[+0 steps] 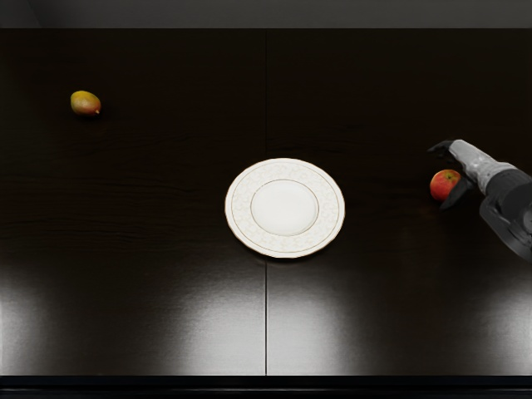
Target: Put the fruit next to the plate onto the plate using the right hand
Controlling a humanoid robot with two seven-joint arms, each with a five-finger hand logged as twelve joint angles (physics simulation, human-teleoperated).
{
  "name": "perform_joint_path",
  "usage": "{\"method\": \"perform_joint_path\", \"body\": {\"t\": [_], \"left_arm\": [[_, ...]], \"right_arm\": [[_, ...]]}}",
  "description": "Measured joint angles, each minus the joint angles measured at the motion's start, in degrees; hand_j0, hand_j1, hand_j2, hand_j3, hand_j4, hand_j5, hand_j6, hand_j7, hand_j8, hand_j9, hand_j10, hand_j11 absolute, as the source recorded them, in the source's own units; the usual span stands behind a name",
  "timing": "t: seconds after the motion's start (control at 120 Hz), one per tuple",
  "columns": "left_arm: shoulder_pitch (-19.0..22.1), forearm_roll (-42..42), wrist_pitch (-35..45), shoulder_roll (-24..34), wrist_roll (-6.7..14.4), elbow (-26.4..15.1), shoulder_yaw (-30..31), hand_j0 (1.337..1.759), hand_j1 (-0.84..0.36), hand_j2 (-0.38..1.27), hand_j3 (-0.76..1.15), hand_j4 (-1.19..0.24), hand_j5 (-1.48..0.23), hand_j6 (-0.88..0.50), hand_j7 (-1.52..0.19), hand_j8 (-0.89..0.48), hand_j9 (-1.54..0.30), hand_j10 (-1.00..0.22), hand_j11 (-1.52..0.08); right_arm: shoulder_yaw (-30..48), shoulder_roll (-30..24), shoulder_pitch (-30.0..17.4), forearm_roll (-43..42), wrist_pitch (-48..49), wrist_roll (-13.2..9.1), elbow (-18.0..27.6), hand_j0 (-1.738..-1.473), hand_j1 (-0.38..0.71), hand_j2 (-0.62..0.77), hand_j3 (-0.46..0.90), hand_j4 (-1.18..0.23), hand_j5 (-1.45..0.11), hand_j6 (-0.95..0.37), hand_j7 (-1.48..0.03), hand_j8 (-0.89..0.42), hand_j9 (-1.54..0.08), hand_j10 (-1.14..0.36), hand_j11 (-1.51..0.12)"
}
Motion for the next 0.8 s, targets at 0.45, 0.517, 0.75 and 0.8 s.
{"method": "perform_joint_path", "body": {"t": [0.45,0.517,0.75,0.8], "left_arm": [[0.00,-0.02,0.00,0.00,0.00,0.00,0.00,1.658,0.07,0.05,0.00,-0.23,-0.30,-0.23,-0.30,-0.23,-0.30,-0.23,-0.30],[0.00,-0.01,0.00,0.00,0.00,0.00,0.00,1.658,0.07,0.05,0.00,-0.23,-0.30,-0.23,-0.30,-0.23,-0.30,-0.23,-0.30],[0.00,-0.01,0.00,0.00,0.00,0.00,0.00,1.658,0.07,0.05,0.00,-0.23,-0.30,-0.23,-0.30,-0.23,-0.30,-0.23,-0.30],[0.00,0.00,0.00,0.00,0.00,0.00,0.00,1.658,0.07,0.05,0.00,-0.23,-0.30,-0.23,-0.30,-0.23,-0.30,-0.23,-0.30]], "right_arm": [[-0.43,1.18,-0.35,0.12,-1.09,0.01,-1.40,-1.658,0.08,-0.07,0.00,-0.37,-0.47,-0.37,-0.47,-0.37,-0.47,-0.37,-0.47],[-0.43,1.18,-0.36,0.26,-1.09,0.00,-1.44,-1.658,0.10,-0.07,0.00,-0.38,-0.49,-0.39,-0.49,-0.38,-0.49,-0.38,-0.49],[-0.43,1.24,-0.43,0.44,-1.07,0.02,-1.79,-1.658,0.15,-0.07,0.00,-0.44,-0.53,-0.43,-0.54,-0.36,-0.54,-0.42,-0.54],[-0.42,1.27,-0.46,0.44,-1.06,0.04,-1.97,-1.658,0.15,-0.07,0.00,-0.44,-0.53,-0.43,-0.55,-0.37,-0.54,-0.43,-0.55]]}}
